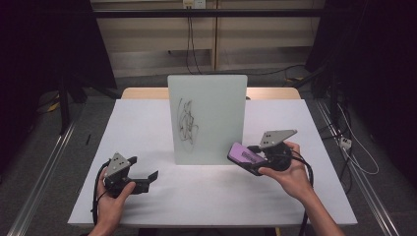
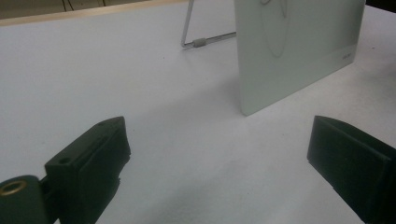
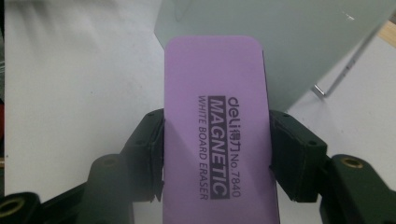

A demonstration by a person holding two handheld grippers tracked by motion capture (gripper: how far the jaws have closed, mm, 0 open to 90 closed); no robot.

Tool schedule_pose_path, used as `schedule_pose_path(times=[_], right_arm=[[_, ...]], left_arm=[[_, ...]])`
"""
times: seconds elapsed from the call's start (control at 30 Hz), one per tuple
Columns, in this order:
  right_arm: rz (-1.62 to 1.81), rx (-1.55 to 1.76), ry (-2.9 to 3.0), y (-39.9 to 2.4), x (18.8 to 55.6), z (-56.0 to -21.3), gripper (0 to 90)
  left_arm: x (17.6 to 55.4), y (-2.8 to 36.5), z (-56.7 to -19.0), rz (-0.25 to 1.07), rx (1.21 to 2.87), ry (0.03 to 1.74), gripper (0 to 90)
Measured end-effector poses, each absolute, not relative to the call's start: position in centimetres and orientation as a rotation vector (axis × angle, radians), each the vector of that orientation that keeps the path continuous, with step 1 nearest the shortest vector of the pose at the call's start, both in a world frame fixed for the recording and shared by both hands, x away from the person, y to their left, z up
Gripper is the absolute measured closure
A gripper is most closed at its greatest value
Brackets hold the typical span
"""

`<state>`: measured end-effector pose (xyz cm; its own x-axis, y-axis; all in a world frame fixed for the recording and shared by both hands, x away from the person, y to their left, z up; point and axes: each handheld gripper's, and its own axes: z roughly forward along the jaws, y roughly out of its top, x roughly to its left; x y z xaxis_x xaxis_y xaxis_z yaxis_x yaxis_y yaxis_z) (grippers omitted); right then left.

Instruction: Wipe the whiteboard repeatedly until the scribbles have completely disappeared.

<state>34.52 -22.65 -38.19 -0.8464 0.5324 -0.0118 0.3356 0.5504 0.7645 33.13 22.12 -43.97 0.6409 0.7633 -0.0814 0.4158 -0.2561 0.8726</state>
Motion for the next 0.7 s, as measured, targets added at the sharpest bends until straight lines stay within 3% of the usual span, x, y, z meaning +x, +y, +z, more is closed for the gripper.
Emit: schedule_pose_path(times=[0.7], right_arm=[[1.266,0.575,2.489,-18.2,37.2,-35.3,41.1]], left_arm=[[32.9,22.1,-43.9,0.455,1.887,0.955,5.4]])
